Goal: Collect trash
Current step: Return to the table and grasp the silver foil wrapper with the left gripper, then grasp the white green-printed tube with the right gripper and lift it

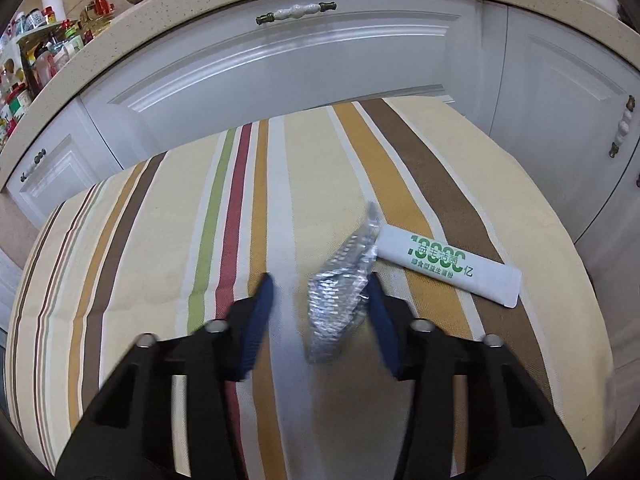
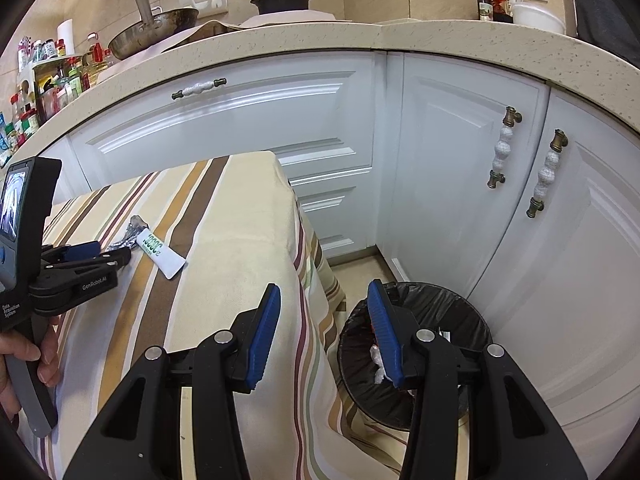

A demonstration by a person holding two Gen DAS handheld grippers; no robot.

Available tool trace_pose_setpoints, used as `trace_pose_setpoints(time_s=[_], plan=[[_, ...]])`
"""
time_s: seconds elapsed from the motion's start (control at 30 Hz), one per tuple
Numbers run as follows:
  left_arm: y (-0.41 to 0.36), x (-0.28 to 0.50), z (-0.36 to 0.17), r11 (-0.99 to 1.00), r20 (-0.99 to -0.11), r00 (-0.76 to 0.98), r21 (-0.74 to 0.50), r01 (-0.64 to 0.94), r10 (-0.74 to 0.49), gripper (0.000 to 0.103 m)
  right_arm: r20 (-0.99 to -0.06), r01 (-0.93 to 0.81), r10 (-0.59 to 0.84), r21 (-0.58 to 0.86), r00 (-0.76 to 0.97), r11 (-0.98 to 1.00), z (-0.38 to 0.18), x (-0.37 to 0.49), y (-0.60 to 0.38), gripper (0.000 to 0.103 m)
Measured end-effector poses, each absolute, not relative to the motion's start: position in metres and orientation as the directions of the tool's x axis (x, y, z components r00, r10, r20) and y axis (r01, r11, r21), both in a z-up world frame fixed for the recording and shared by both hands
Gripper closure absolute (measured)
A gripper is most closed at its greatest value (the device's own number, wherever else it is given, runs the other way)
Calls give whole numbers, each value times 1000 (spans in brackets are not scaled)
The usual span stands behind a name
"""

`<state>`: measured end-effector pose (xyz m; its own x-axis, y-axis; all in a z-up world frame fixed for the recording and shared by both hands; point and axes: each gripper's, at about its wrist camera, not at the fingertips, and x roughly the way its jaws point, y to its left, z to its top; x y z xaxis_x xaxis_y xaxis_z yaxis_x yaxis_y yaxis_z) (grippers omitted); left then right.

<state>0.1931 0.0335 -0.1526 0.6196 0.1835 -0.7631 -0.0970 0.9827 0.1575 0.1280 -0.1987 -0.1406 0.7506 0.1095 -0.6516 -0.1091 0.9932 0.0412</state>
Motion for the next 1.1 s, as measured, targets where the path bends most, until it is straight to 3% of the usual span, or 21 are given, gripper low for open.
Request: trace_pose_setpoints(time_s=[0.07, 0.73, 1.1], plan=[[32, 192, -153, 983, -764, 619, 165, -85, 182, 78, -652, -115, 114, 42, 750, 992, -141, 129, -197, 57], [145, 137, -138, 942, -765, 568, 147, -303, 303, 78, -680, -367, 305, 57, 667, 929, -137, 161, -93, 57], [192, 119, -143, 911, -772, 537, 130, -391, 340, 78, -773, -400, 239, -21, 588, 916, -158, 184, -58, 50]])
